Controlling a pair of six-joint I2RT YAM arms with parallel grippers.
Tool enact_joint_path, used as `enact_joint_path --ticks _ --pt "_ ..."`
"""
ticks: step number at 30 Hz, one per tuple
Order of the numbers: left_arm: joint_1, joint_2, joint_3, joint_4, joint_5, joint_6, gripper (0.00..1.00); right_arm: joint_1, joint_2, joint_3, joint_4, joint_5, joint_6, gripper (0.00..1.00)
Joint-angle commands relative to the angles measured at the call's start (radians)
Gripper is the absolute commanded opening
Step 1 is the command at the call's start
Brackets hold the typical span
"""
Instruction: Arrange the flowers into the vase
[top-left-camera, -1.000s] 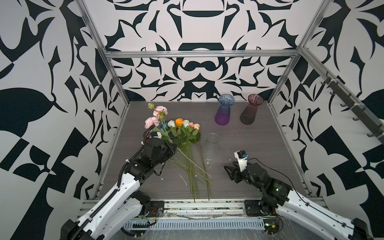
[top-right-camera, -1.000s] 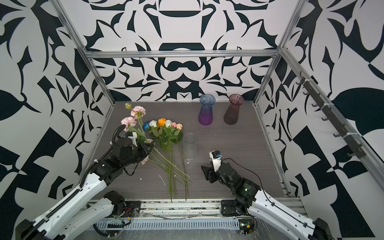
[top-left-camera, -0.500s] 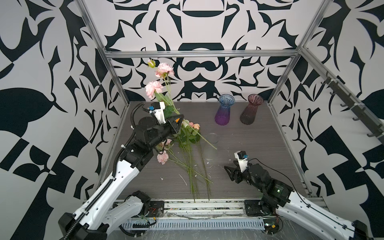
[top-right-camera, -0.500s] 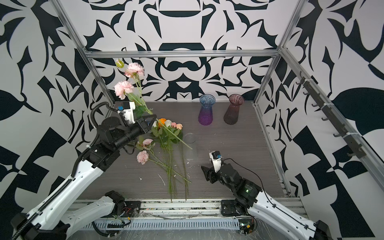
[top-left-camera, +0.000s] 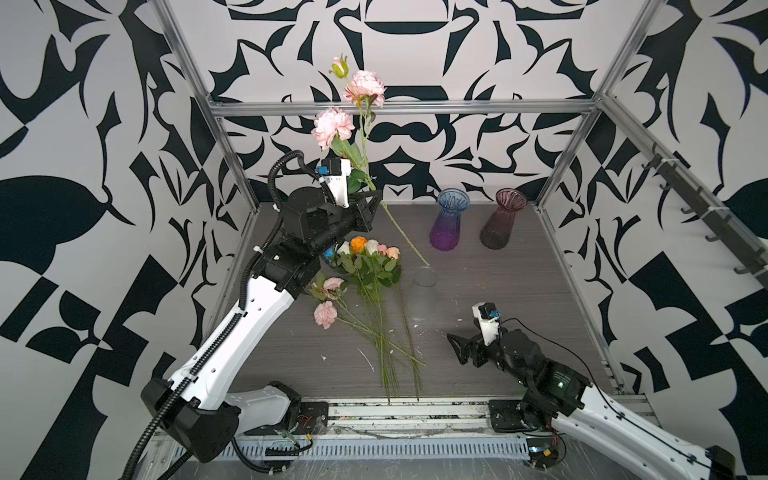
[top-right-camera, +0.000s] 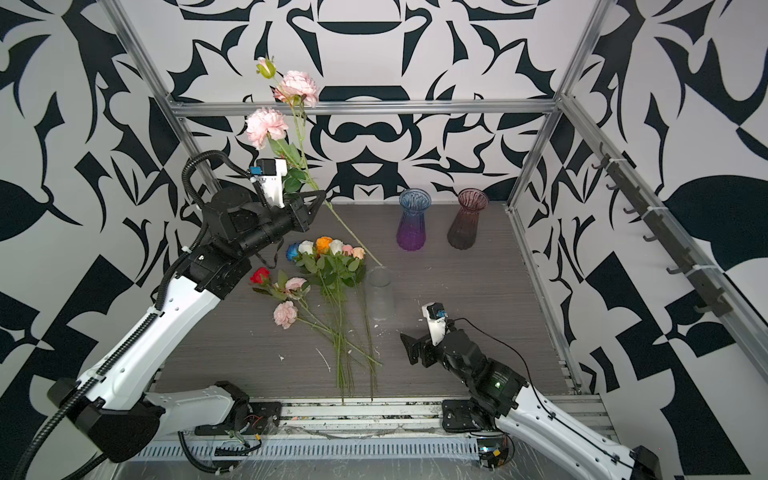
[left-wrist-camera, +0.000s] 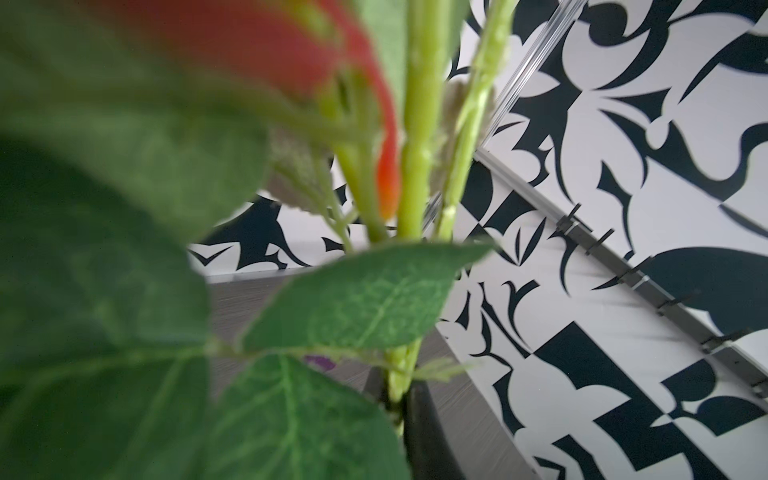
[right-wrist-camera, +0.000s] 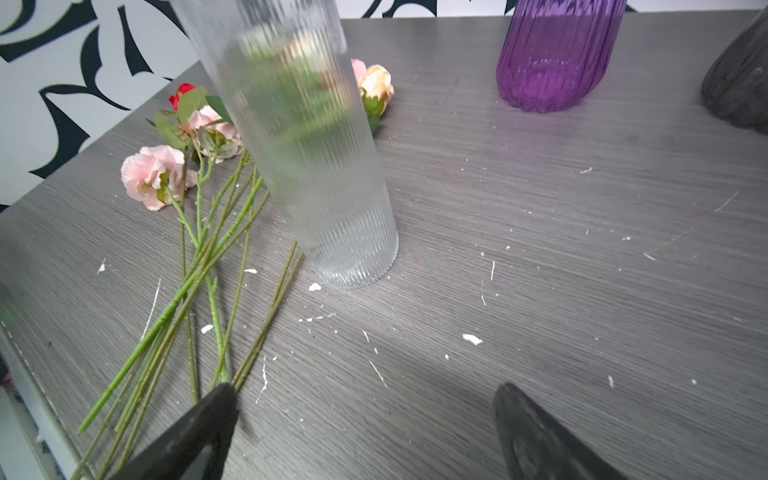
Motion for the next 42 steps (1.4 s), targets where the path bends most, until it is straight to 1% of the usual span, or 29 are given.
enact_joint_path --ticks 1,3,6,8,12,13,17,18,20,21,25,28,33,35,39,41,42 --pt "-0.042 0.015 0.019 -0.017 -0.050 0.136 0.00 0.000 0.010 0.003 0.033 0.016 0.012 0.99" --pt "-0.067 0.040 0.020 -0.023 -0.070 0.173 0.00 0.000 0.007 0.001 0.033 0.016 0.013 0.99" --pt "-0.097 0.071 0.015 -0.023 -0.076 0.193 0.00 0.000 -0.003 -0.004 0.034 0.015 0.013 0.99" --pt "-0.126 0.086 0.015 -0.026 -0.100 0.217 0.00 0.000 -0.006 -0.005 0.034 0.017 0.015 0.99" --pt "-0.161 0.118 0.034 -0.062 -0.122 0.246 0.01 0.000 0.001 -0.005 0.034 0.013 0.018 0.99" --pt "-0.163 0.124 0.041 -0.072 -0.120 0.246 0.07 0.001 0.002 -0.003 0.034 0.014 0.018 0.99" --pt "-0.163 0.120 0.046 -0.093 -0.120 0.249 0.51 0.001 0.013 -0.001 0.036 0.013 0.019 0.99" --pt "-0.163 0.113 0.039 -0.094 -0.123 0.250 0.60 0.000 0.016 -0.001 0.036 0.012 0.019 0.99" --pt "-0.163 0.096 0.024 -0.094 -0.123 0.253 0.67 0.001 0.021 0.000 0.036 0.012 0.021 0.99" --pt "-0.163 0.084 0.015 -0.097 -0.122 0.253 0.69 0.000 0.024 0.001 0.036 0.013 0.021 0.99" --pt "-0.163 0.032 -0.042 -0.116 -0.129 0.236 0.70 0.001 0.032 0.004 0.037 0.010 0.021 0.99" --pt "-0.163 -0.043 -0.115 -0.140 -0.161 0.204 0.70 0.000 0.039 0.006 0.039 0.008 0.021 0.99" --pt "-0.163 -0.153 -0.283 -0.193 -0.212 0.112 0.71 0.001 0.052 0.006 0.043 0.006 0.019 0.99" --pt "-0.163 -0.188 -0.350 -0.212 -0.214 0.049 0.70 0.001 0.057 0.009 0.045 0.001 0.018 0.99" --pt "-0.163 -0.243 -0.492 -0.230 -0.212 -0.101 0.62 0.002 0.076 0.012 0.053 -0.009 0.012 0.99" --pt "-0.163 -0.272 -0.575 -0.240 -0.244 -0.202 0.57 0.002 0.087 0.014 0.056 -0.016 0.008 0.99" --pt "-0.164 -0.287 -0.614 -0.249 -0.263 -0.264 0.57 0.002 0.094 0.015 0.059 -0.020 0.006 0.99"
